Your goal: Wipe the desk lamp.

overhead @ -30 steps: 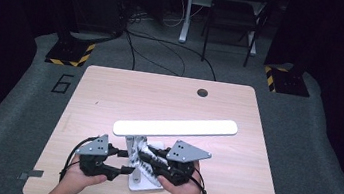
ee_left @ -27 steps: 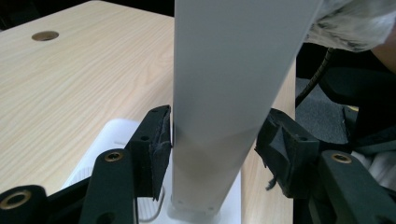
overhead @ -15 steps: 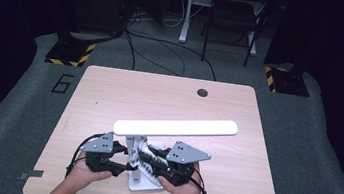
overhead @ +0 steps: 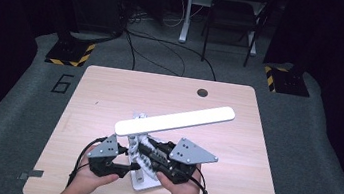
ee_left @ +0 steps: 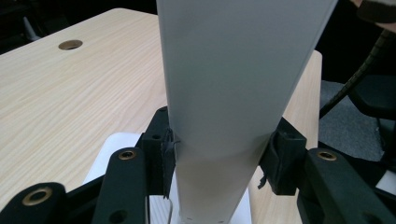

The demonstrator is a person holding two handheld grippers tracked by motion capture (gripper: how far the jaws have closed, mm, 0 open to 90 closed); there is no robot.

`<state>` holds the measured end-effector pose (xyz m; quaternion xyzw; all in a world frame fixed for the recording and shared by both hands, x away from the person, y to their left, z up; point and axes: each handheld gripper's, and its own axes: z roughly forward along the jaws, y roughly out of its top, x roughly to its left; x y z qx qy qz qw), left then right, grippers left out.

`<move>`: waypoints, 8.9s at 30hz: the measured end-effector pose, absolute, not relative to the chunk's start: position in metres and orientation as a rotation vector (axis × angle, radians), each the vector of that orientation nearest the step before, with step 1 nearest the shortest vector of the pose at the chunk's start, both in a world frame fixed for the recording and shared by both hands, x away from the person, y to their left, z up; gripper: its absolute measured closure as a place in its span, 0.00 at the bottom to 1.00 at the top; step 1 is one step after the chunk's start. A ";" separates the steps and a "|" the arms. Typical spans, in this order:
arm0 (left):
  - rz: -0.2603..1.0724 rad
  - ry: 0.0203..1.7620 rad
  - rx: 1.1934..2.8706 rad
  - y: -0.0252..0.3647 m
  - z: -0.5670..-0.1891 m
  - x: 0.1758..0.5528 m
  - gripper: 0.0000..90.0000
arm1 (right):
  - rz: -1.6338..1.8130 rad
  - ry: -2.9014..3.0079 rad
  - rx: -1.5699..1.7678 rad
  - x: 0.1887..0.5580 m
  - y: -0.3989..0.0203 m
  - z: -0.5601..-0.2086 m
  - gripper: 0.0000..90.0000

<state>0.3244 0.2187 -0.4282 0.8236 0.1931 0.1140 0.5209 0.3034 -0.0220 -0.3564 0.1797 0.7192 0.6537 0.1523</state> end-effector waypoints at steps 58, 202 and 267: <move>0.277 0.468 1.951 0.214 -0.408 0.326 0.58 | 2.041 1.918 0.631 0.305 -0.034 -0.350 0.86; 0.308 0.525 1.951 0.208 -0.420 0.325 0.58 | 1.933 1.829 0.526 0.287 -0.088 -0.288 0.86; 0.279 0.515 1.937 0.215 -0.427 0.326 0.58 | 1.643 1.862 0.747 0.340 -0.100 -0.280 0.85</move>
